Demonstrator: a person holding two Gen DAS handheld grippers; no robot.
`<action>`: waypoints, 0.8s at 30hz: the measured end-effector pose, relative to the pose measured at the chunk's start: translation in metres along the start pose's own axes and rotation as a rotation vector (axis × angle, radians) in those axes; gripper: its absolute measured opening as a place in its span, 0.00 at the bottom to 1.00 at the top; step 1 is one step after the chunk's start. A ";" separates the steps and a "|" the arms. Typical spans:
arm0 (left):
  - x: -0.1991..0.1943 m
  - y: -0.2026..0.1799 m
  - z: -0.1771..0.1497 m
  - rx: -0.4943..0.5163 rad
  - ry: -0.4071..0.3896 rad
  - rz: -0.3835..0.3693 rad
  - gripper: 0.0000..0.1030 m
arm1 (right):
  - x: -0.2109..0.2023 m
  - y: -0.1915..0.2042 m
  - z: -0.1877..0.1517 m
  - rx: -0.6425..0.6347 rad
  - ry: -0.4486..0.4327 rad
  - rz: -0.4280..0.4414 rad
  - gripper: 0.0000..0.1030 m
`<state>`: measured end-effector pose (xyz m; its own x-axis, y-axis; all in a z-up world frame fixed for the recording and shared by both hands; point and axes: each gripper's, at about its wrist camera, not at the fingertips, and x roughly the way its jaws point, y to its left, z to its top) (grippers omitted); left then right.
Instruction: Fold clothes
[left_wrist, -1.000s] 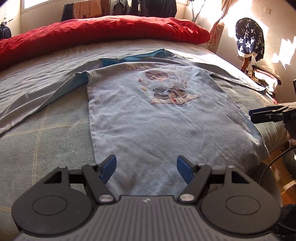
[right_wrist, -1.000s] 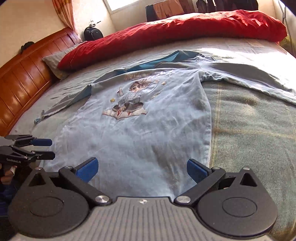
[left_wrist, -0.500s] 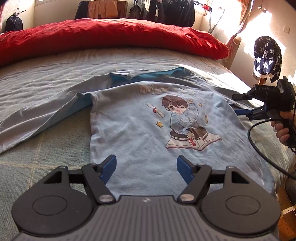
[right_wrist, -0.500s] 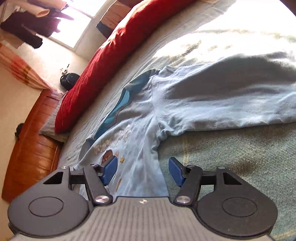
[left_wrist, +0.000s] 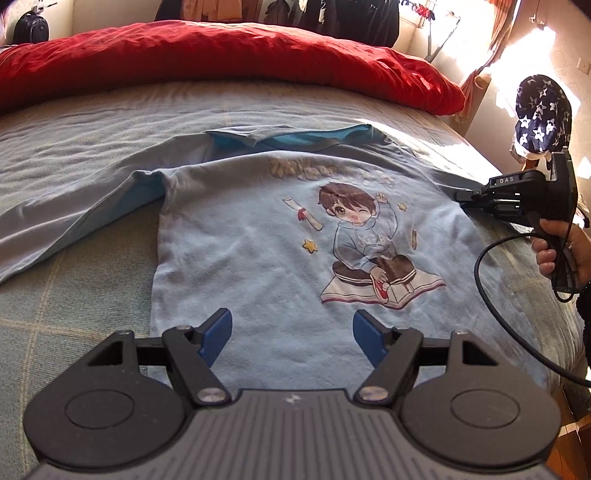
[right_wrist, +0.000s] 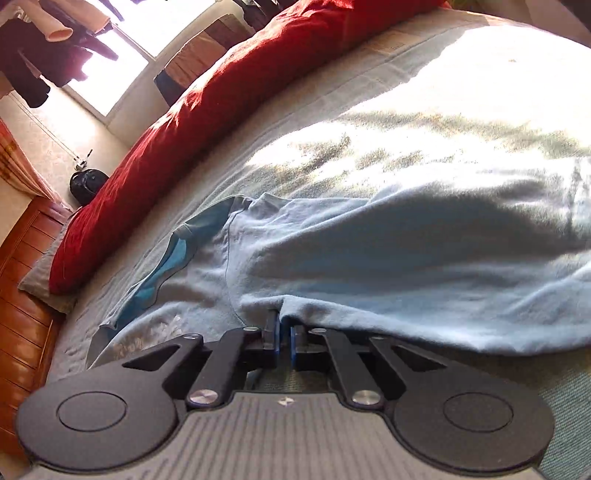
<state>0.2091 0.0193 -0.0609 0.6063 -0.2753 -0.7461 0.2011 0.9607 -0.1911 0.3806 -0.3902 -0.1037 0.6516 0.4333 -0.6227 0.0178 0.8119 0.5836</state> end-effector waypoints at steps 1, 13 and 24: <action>0.000 0.000 -0.001 0.000 0.004 0.001 0.71 | -0.002 -0.001 0.004 -0.012 -0.010 -0.013 0.04; -0.004 0.004 -0.006 -0.018 0.010 0.012 0.72 | -0.030 0.000 -0.022 0.010 0.073 0.063 0.18; 0.000 -0.002 -0.009 -0.009 0.024 0.013 0.74 | -0.013 0.014 -0.041 -0.003 0.120 0.105 0.23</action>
